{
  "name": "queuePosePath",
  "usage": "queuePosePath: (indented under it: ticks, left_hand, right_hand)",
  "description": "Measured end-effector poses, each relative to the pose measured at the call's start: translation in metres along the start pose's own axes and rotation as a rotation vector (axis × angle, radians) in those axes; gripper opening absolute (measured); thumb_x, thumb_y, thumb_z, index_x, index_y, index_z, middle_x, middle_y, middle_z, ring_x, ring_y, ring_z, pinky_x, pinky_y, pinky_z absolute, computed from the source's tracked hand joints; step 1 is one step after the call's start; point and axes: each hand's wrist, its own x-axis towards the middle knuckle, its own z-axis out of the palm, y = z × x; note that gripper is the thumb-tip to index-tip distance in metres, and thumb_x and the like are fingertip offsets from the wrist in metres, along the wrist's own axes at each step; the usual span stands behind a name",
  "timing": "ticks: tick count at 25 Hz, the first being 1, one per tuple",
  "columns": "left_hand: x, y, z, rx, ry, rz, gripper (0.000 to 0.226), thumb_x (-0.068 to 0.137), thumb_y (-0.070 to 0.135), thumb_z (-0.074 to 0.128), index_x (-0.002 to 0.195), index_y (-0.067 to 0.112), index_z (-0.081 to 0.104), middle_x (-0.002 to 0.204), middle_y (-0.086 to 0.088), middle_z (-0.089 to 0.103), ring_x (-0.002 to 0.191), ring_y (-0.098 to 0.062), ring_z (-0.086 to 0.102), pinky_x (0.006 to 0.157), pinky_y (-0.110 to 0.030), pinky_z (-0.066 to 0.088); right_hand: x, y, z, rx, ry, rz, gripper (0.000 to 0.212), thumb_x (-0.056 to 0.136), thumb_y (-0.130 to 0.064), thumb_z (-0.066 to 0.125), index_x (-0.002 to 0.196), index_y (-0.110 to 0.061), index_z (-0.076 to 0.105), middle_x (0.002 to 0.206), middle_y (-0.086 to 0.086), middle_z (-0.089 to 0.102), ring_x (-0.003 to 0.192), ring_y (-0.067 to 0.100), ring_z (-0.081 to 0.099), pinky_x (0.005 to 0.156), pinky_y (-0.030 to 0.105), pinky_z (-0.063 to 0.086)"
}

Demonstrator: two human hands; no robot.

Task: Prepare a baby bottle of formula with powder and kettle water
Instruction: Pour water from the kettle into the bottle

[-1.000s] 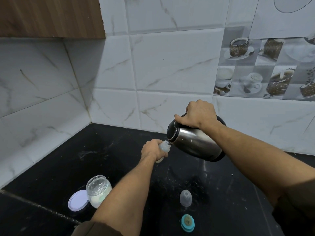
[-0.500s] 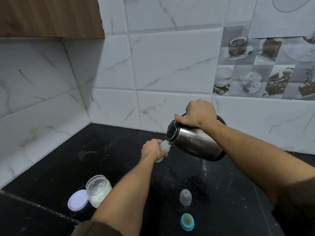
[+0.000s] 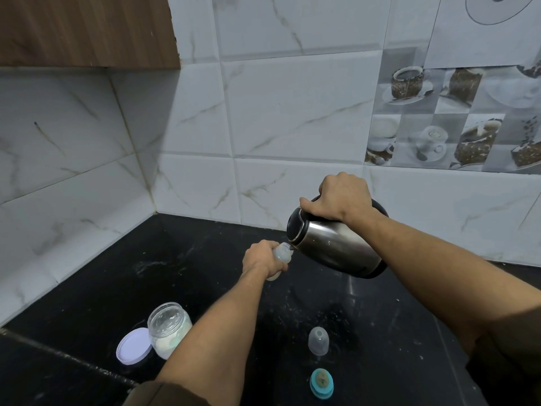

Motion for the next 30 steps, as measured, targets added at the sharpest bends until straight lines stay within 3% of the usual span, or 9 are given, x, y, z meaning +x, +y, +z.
queuePosePath:
  ticks: [30]
  left_hand:
    - [-0.0048,0.0025,0.0033,0.008,-0.026,0.012,0.053,0.076,0.033,0.091,0.125,0.033,0.07,0.115,0.002,0.074,0.111,-0.021,0.067,0.098,-0.044,0.056]
  right_hand:
    - [-0.008,0.0037,-0.0051,-0.011,-0.002,0.004,0.06,0.08,-0.07,0.055,0.059,-0.014,0.061,0.057,0.001,0.052,0.059,0.025,0.053,0.06,0.03,0.042]
